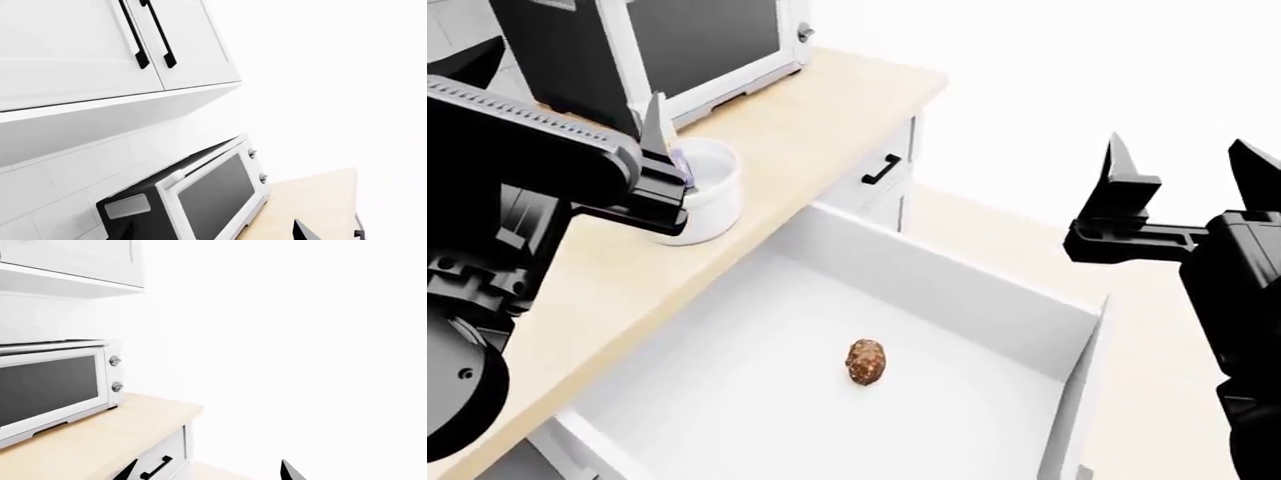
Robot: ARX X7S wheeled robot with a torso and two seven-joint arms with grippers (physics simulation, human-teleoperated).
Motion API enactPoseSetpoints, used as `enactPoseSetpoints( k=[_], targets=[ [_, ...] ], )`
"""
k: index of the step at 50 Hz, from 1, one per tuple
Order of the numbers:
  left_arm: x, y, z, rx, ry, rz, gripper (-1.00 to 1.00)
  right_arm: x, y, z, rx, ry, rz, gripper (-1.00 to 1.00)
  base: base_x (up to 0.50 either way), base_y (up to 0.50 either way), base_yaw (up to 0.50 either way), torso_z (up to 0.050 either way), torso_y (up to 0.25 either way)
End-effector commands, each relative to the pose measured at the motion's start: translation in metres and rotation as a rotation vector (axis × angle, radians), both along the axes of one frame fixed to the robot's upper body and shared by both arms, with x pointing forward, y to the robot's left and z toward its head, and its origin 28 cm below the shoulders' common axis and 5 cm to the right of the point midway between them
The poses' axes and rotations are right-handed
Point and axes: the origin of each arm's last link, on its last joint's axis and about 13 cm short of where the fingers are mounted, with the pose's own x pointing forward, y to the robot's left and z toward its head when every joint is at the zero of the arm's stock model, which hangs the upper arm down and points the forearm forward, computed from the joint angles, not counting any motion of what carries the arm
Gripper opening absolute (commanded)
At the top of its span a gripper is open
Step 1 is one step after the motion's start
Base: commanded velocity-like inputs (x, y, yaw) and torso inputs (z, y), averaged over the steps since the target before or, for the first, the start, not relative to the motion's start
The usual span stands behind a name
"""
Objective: Place the bar in the bowl and close the drawer.
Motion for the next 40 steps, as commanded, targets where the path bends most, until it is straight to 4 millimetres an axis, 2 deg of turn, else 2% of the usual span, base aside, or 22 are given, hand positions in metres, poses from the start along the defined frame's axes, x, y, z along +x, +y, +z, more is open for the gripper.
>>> enactPoseSetpoints(
  k=[1, 8, 22, 40],
  targets=[
    [-0.0008, 0.0003, -0.0005, -0.001, 0.0, 0.002, 1.0, 0.0008, 0.0003, -0.0016, -0.022, 0.007, -0.005, 1.0, 0.0, 0.0, 0.0, 0.0, 0.0],
    [-0.0014, 0.0009, -0.0007, -0.001, 0.001, 0.005, 1.0, 0.0004, 0.0004, -0.0001, -0.047, 0.0, -0.006, 1.0, 0.0, 0.0, 0.0, 0.0, 0.0],
    [0.0001, 0.0006, -0.0024, -0.002, 0.001, 0.009, 1.0, 0.0019, 0.0012, 0.0, -0.048, -0.005, -0.003, 1.0, 0.23, 0.0, 0.0, 0.0, 0.0],
    [-0.0018, 0.0013, -0.0003, 0.0, -0.001, 0.006, 1.0, 0.0016, -0.0051, -0.0028, -0.022, -0.006, -0.039, 1.0, 0.0, -0.01, 0.0, 0.0, 0.0]
  ],
)
